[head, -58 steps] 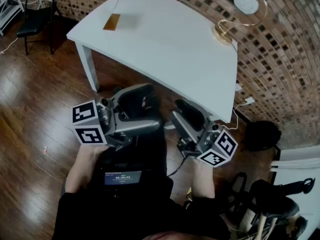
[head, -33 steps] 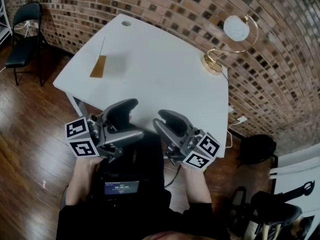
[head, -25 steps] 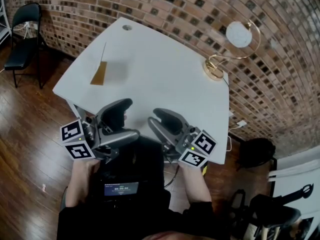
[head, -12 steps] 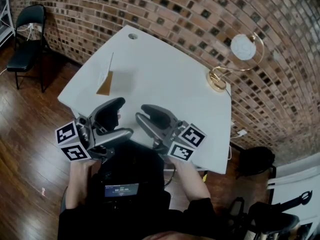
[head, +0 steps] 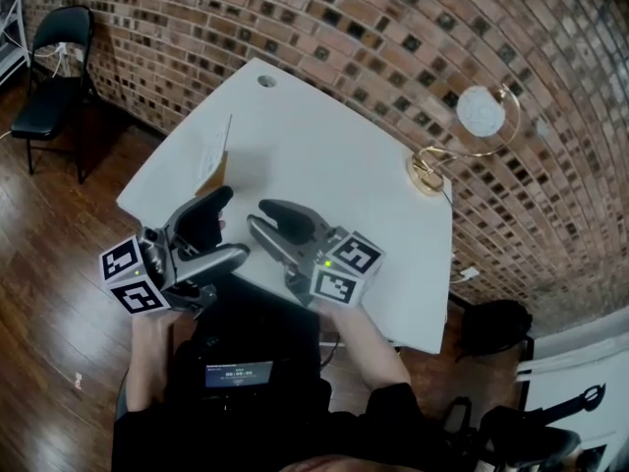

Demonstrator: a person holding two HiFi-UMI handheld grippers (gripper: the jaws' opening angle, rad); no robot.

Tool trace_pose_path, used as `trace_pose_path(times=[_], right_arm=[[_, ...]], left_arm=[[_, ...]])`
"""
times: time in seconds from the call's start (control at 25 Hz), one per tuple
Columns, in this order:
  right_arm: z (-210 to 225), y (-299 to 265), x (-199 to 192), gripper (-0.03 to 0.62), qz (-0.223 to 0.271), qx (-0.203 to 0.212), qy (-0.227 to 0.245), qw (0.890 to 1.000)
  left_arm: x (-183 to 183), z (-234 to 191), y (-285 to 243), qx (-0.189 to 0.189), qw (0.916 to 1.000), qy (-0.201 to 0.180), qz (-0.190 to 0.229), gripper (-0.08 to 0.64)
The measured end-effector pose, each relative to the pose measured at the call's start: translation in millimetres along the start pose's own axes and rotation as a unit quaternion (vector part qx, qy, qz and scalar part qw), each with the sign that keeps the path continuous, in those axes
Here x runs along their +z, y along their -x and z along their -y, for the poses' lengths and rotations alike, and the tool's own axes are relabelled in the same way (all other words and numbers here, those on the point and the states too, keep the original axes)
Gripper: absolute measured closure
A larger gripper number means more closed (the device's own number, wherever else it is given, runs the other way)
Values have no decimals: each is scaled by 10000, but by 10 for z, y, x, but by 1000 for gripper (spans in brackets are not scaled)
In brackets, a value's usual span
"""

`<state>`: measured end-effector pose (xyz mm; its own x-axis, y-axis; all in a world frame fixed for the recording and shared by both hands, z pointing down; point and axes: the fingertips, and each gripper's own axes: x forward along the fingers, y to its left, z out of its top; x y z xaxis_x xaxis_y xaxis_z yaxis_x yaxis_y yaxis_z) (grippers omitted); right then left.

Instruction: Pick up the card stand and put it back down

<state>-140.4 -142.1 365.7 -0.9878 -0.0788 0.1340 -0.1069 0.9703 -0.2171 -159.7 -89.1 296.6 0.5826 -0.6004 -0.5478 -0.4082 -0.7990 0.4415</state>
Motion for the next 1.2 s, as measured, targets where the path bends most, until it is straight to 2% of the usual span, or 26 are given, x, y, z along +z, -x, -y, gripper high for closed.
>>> trace_pose_path(times=[0.36,0.68,0.92,1.2], right_arm=[[211,-502,-96,369,-312,-248,-152,9991],[304,-776,-172,367,-425,-435,-203,9979],[352,-895,-150,367,-474,-487,-234,9974],[399,-1041,-102,367,-509,-634,-128,9966]], left_arm=[[197,-193,124,165,9997,-53,157,121],[331,-304,265,329,9989,-260,227,121],[379,-521,369,792,9952,-571,29,121],[435,-598,472,834,9951,-524,128,121]])
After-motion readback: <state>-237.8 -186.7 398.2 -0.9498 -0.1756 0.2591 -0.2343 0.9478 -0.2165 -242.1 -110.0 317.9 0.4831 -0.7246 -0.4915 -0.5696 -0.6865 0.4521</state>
